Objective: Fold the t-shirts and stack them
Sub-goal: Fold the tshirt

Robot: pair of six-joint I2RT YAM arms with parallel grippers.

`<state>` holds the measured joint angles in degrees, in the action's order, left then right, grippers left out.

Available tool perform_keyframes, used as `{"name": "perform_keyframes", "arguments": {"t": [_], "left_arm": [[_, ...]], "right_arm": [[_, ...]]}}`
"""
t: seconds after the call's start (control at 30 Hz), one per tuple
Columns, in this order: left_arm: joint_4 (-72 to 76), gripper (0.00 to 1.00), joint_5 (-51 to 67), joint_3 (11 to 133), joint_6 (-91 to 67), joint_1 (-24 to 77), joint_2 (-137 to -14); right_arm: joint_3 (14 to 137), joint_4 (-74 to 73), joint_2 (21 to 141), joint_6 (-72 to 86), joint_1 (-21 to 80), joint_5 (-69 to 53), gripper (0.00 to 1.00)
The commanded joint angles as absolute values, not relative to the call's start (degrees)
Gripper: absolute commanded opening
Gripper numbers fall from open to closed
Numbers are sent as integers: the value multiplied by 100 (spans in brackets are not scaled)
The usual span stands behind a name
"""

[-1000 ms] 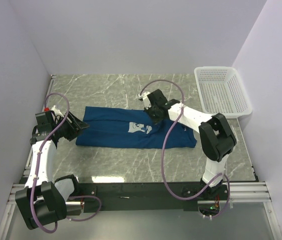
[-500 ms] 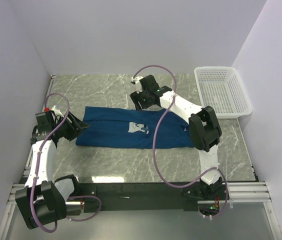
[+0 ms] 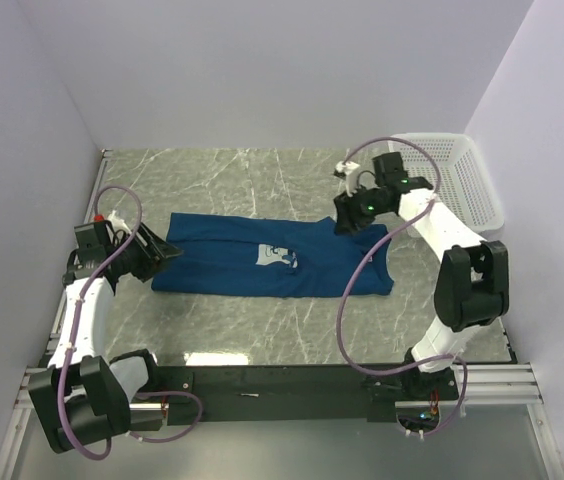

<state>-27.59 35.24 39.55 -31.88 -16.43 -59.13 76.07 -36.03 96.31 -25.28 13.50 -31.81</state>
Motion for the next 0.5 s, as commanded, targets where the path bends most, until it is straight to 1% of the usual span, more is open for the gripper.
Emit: {"name": "perform_keyframes", "arguments": {"t": [0.0,0.03,0.07,0.1,0.13,0.17,0.2,0.27,0.3,0.4,0.43,0.47], "left_arm": [[-2610,63,3771,3920,-2997,-1530,-5941],[-2636,63,3762,3929,-2980,-1477,-6011],[-2689,63,3701,3946,-2979,-1398,-6090],[-2724,63,3561,3964,-2988,-1363,-6178],[-2812,62,3473,3981,-3040,-1345,-6379],[-2865,61,3341,4016,-3093,-1345,-6485],[-2935,60,3192,4025,-3146,-1345,-6599],[-3067,58,2892,4095,-3234,-1353,-6863],[-3041,57,2857,4078,-3347,-1345,-6943],[-2497,54,3337,4051,-3454,-1275,-7196],[-2331,54,3749,4374,-3306,-1022,-7320],[-2172,54,3735,4621,-3252,-828,-7469]], "right_arm": [[7603,-4617,9510,-3275,967,-4409,58],[7576,-4910,9440,-3592,923,-4743,58],[7393,-5131,9239,-3969,932,-4694,58],[7226,-5272,9116,-3999,923,-4563,58],[7016,-5178,8958,-3929,914,-4126,58],[6500,-4977,8582,-3511,862,-3731,57],[6217,-4479,8361,-3307,827,-3379,57],[5506,-4185,7721,-3190,721,-2685,58],[5319,-4018,7525,-3199,695,-2559,59],[4940,-3999,6945,-3234,589,-2679,61],[4922,-4025,6778,-3208,571,-2829,61],[4931,-4069,6707,-3182,563,-3169,61]]}}
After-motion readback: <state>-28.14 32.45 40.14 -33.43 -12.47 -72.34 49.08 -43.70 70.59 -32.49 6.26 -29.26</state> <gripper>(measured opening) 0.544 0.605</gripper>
